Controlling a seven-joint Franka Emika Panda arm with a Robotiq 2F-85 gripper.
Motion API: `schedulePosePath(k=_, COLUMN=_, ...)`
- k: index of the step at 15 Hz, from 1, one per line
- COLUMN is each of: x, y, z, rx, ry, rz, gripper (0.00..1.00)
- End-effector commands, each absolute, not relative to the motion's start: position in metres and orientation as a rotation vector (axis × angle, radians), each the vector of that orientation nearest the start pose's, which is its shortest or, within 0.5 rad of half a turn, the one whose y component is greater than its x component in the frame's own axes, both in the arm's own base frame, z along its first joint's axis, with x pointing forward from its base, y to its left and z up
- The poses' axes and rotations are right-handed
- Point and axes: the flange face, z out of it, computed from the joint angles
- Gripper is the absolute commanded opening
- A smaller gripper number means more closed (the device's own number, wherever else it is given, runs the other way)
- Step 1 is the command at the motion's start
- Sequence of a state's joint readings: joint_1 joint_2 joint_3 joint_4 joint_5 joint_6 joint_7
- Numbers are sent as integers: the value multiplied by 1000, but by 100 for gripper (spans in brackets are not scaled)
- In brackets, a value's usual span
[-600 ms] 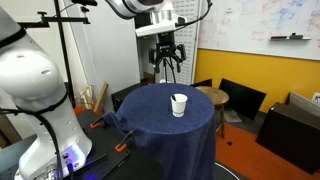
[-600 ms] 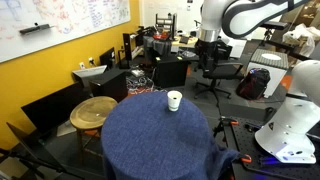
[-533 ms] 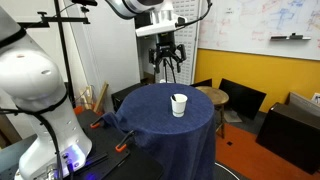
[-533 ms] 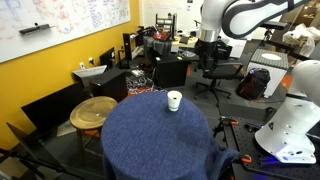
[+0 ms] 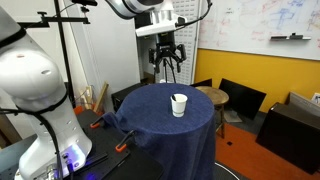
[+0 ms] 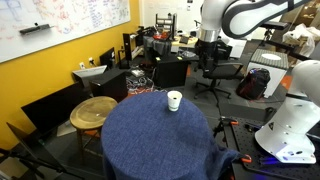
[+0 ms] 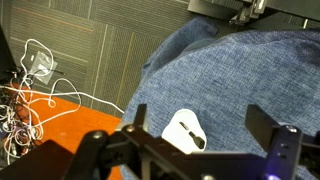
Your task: Take the marker out of the cup and put it on the table
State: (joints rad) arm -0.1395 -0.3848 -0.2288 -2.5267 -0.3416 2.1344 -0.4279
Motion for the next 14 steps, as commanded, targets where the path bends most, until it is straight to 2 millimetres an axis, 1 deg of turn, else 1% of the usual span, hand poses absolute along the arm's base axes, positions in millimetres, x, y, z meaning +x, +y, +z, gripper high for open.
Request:
schedulePosePath(k=1, x=386, y=-164, z=412, rx=-3297, ry=-521, rz=47, gripper=100)
schedulePosePath(k=5, x=395, y=-172, z=417, rx=-3330, ry=-693, rz=-58, gripper=100)
schedulePosePath(k=8, x=398, y=-180, z=417, rx=-3317, ry=-859, rz=-59, gripper=100)
schedulePosePath(k=12, x=401, y=-195, z=411, rx=-3184, ry=-1195, rz=-32, gripper=100)
schedulePosePath(k=14, x=406, y=-204, z=406, rx=-3092, ry=-1350, rz=-13, gripper=100)
